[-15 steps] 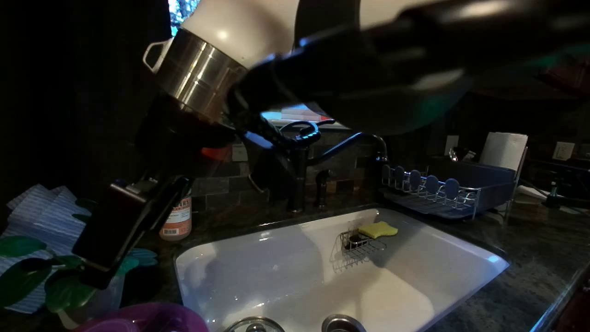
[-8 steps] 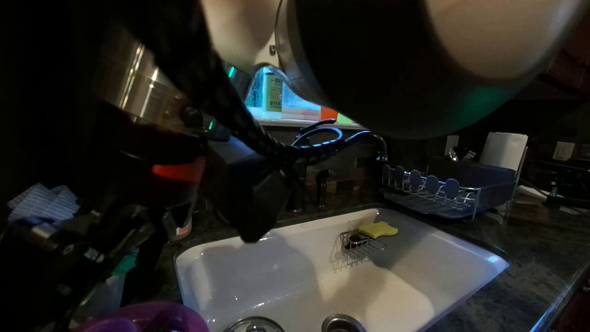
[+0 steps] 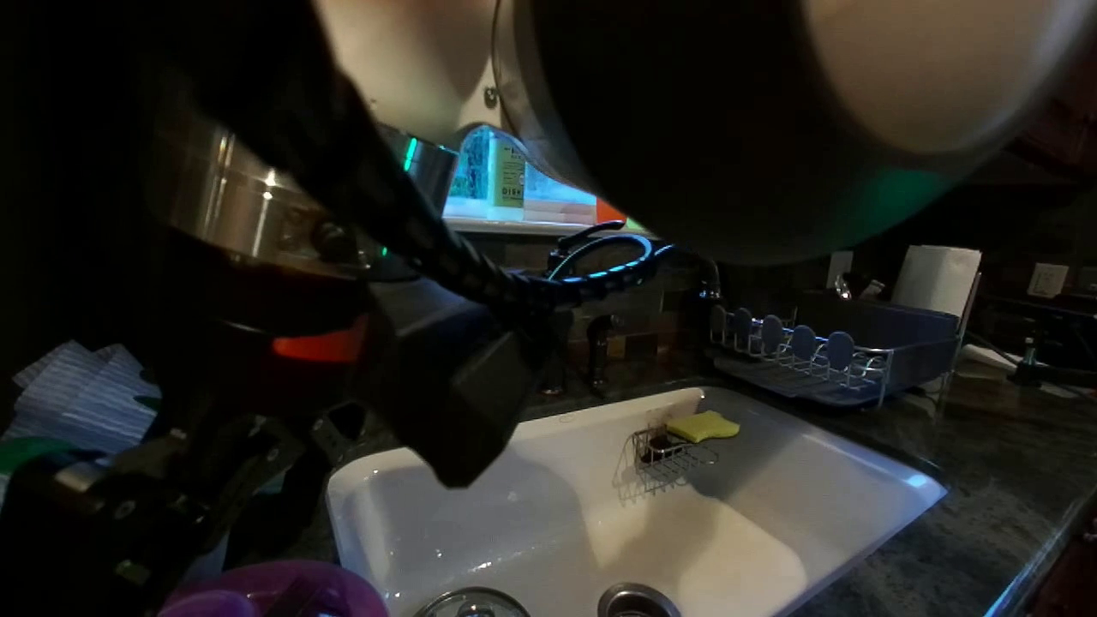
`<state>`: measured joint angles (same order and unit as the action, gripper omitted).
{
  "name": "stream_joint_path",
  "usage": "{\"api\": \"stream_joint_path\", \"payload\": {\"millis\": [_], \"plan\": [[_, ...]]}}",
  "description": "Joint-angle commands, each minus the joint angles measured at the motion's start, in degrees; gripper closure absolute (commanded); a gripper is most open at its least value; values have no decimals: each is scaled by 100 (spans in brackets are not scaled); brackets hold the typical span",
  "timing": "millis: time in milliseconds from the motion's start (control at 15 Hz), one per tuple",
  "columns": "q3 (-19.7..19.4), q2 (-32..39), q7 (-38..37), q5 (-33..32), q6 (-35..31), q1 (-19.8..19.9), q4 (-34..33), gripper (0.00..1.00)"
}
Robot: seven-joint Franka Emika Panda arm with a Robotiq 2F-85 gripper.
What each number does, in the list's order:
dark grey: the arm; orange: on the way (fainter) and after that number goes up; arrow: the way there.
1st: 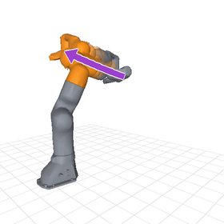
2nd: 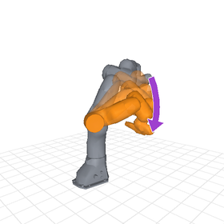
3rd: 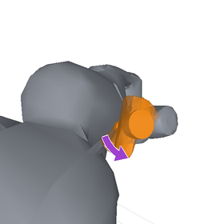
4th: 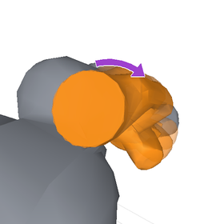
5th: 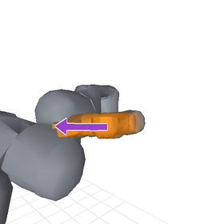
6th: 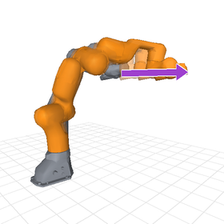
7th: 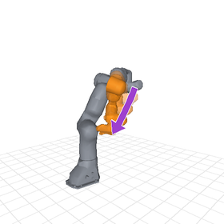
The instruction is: Put the purple cup inside the drying rack
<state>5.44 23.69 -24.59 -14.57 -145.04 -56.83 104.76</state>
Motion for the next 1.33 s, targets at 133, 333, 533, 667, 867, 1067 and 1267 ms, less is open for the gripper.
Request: {"api": "stream_joint_path", "payload": {"millis": [133, 333, 533, 667, 867, 1067, 1267], "plan": [[7, 280, -192, -93, -22, 49, -344, 0], [32, 254, -219, -31, -195, 71, -434, 0], [62, 299, -212, 91, 19, 111, -599, 0], [37, 361, -302, 125, 238, 112, -722, 0], [225, 499, -79, 411, -210, 308, -825, 0], [127, 391, -175, 273, -107, 245, -744, 0], [-35, 510, -958, 363, 421, 92, -1030, 0]]}}
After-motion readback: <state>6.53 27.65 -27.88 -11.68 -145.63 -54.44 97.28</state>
